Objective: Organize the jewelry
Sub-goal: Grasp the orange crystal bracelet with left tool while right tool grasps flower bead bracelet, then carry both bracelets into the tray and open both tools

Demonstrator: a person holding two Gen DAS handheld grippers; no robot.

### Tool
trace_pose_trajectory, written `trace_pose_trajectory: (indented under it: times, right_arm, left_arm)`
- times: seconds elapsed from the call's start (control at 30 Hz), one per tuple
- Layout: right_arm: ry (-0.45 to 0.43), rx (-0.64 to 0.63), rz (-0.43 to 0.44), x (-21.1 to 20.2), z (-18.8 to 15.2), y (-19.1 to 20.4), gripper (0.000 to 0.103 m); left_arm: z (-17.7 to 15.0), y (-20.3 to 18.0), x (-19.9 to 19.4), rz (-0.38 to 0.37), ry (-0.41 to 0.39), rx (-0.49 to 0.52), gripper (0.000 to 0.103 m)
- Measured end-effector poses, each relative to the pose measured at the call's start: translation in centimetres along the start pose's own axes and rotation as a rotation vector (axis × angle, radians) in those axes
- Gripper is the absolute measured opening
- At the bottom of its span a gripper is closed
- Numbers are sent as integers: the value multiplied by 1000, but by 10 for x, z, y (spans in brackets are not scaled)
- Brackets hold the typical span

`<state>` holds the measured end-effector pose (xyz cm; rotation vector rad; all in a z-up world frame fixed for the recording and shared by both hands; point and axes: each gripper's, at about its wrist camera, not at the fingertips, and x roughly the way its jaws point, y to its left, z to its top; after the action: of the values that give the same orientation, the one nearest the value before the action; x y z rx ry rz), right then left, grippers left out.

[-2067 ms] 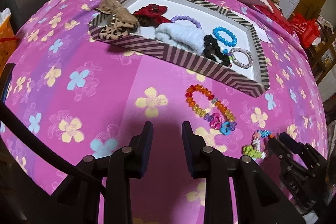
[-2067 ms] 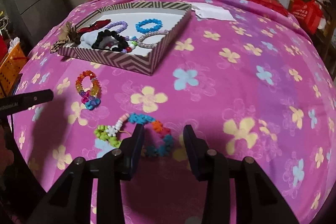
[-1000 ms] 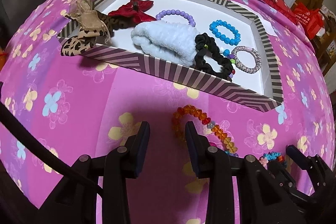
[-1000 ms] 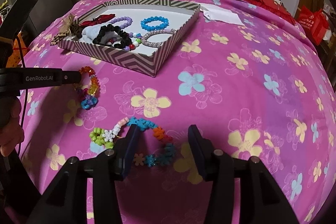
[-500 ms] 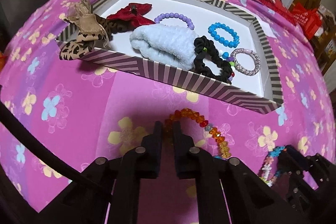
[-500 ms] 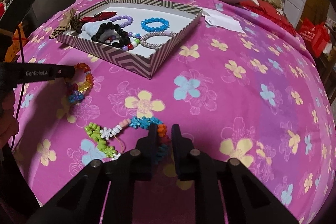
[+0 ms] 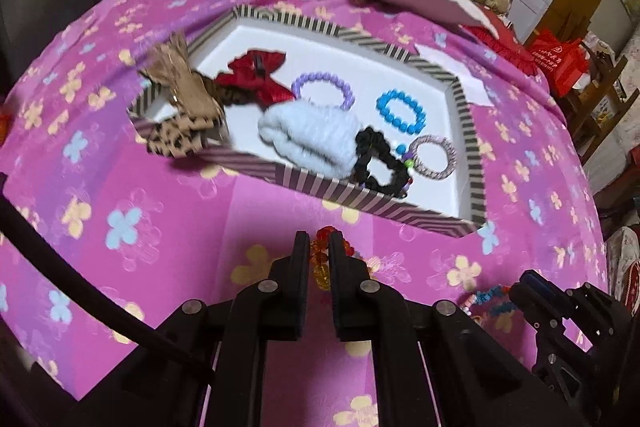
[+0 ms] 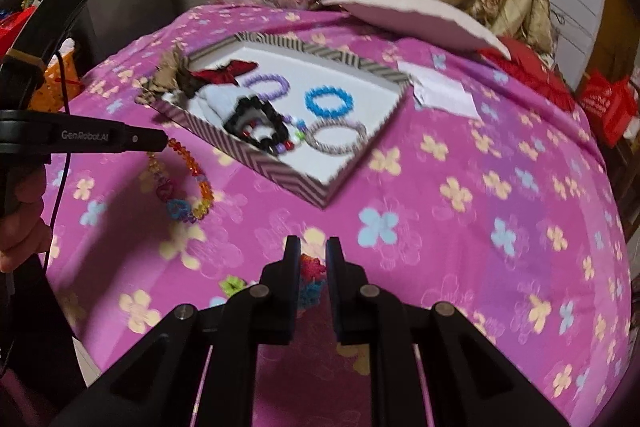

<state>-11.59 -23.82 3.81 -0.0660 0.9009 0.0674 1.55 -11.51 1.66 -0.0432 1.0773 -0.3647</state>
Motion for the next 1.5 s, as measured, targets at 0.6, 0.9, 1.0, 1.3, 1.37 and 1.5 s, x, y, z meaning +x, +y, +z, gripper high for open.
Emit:
trace_pose_trajectory:
  times: [0.6,0.9,1.0,1.3,1.37,1.5]
  right_arm:
    - [-71,-120,-23,-38,78,3,13]
    - [-53,-153,-22,-10,114,7,13]
    - [-39,-151,-26,5,129,2,13]
    - [22,-138,-39,60,156,-21,13]
    - [37,-124,-52,73,159,-31,13]
    - [49,-84,-84,93,166,-53,13]
  left_arm:
    - [39,-1,-52,38,-90,60,30]
    - [76,-10,-48,75,-114,90,30]
    - [95,-13,-40,75,-109,89,30]
    - [142,-32,2,56,-80,97,30]
    - [150,-39,13,37,-68,99,30]
    - [166,-54,40,-3,-42,100,30]
